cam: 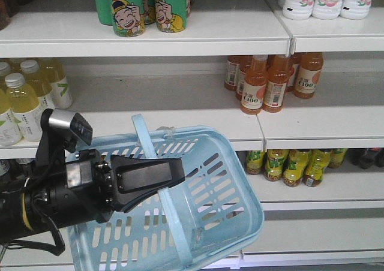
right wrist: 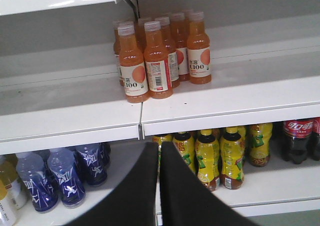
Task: Place coke in basket with both arms
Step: 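Drive the base across the store holding the basket in the left gripper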
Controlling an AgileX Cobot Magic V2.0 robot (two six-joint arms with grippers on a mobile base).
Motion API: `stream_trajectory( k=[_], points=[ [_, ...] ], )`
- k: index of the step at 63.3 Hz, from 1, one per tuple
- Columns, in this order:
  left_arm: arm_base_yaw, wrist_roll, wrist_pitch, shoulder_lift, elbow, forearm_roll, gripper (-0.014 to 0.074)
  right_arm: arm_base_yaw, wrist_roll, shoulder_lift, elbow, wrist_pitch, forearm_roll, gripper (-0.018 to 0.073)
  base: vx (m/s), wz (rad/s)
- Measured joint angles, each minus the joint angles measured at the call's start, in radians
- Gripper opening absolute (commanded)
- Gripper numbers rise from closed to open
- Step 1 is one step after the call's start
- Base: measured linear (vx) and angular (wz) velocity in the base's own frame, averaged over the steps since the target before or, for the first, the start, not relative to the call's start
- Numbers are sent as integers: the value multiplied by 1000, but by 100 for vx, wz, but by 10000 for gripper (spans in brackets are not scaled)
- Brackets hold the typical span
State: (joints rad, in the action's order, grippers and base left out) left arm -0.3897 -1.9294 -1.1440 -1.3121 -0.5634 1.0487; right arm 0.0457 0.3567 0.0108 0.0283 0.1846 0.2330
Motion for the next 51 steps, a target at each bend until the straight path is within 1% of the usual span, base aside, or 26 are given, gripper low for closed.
stream_trajectory(
  k=[11, 23, 51],
  points=[
    [0, 0, 0, 0, 0, 0, -8, 0, 0, 0, 0, 1, 0, -4, -4, -20],
    [0, 0, 0, 0, 0, 0, -8, 0, 0, 0, 0, 1, 0, -4, -5, -37],
    [0, 0, 0, 0, 0, -1, -8, 0, 0, 0, 0, 1, 0, -4, -6, -55]
  ],
)
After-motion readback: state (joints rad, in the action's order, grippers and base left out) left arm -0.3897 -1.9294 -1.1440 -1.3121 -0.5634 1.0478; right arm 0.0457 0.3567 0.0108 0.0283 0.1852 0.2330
